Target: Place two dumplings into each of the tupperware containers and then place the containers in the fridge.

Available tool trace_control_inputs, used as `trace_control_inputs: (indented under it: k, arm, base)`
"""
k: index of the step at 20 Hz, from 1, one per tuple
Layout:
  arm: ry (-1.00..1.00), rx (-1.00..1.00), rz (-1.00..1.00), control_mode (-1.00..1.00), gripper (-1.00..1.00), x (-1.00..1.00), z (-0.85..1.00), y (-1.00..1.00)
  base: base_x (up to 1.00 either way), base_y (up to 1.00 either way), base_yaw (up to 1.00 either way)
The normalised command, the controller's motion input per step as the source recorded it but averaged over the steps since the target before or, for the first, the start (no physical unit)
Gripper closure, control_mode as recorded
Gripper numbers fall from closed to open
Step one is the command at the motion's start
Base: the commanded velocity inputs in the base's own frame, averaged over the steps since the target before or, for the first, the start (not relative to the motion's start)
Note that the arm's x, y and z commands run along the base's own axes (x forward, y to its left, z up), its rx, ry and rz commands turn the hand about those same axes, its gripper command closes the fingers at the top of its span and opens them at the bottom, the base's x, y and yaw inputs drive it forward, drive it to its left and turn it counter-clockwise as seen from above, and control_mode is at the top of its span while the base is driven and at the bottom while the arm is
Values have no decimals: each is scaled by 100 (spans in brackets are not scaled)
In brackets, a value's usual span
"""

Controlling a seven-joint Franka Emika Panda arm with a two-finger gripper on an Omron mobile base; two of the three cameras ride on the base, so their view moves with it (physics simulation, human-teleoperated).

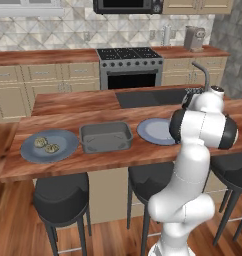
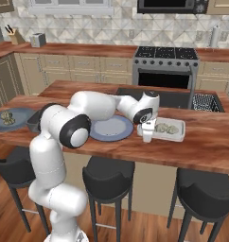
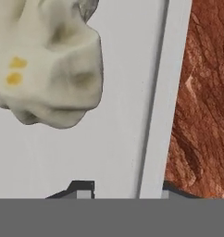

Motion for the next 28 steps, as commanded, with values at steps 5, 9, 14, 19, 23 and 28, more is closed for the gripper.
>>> trace_control_inputs:
  k: [5, 9, 14, 19, 23, 28]
  arm:
    - [-8, 2, -5, -100, 100, -8, 1, 0]
    - [-7, -20, -2, -100, 100, -9, 36, 25]
    - [-12, -21, 0, -100, 100, -54, 73, 56]
    - [-43, 11, 0, -100, 100, -100, 86, 30]
    - [-14, 1, 11, -100, 100, -92, 61, 81]
    - [3, -5, 13, -100, 100, -68, 45, 100]
  base:
    - [0, 0, 0]
    - [0, 0, 0]
    - [0, 0, 0]
    - [0, 0, 0]
    - [0, 0, 0]
    - [0, 0, 0]
